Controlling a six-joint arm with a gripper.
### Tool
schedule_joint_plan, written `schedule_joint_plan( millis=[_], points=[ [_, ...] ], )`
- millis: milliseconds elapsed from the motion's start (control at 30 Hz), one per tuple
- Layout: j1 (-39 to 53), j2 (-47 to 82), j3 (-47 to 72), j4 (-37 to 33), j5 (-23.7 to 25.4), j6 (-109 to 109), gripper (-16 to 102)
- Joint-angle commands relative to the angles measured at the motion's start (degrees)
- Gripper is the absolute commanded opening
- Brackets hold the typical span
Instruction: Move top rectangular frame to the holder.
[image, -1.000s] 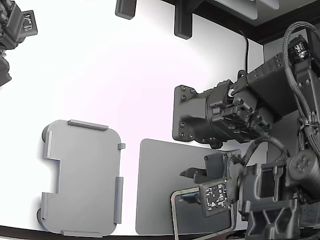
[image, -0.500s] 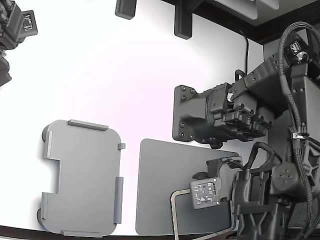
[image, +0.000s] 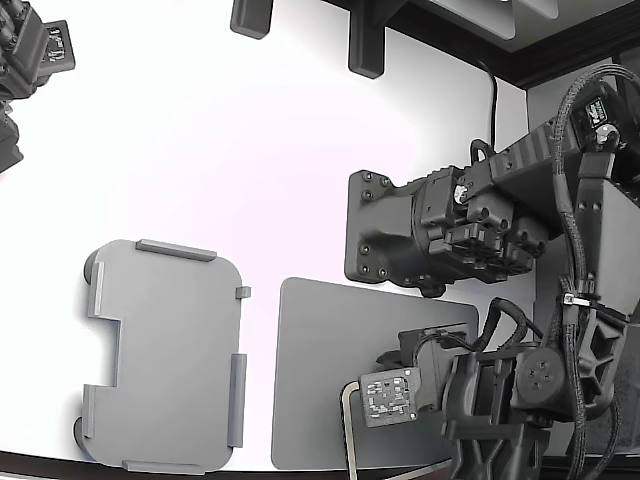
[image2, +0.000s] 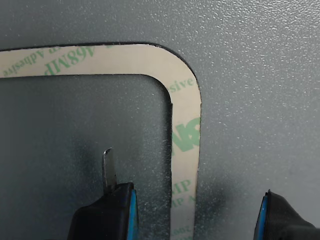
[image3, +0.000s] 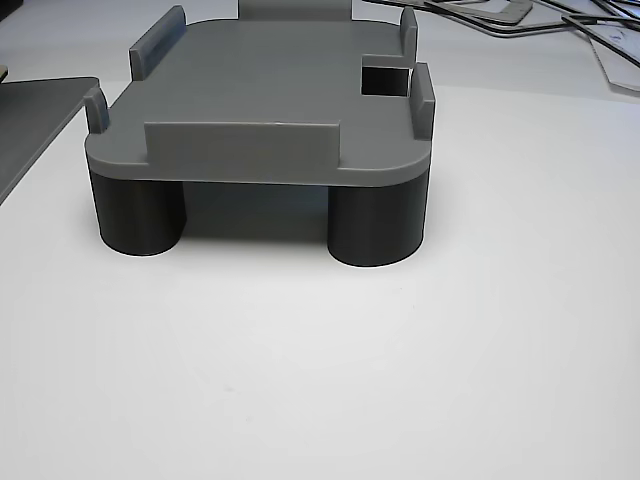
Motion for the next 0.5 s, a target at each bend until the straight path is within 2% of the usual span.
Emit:
schedule_joint_plan(
  millis=[0, 167, 467],
  points=[
    [-0.09, 0.26, -1.05, -0.35, 0.09, 0.53, 98],
    [0.53, -0.53, -0.79, -0.79, 0.62, 1.14, 96],
    [0.62, -1.32, 0.35, -1.93, 0.35, 1.23, 80]
  ],
)
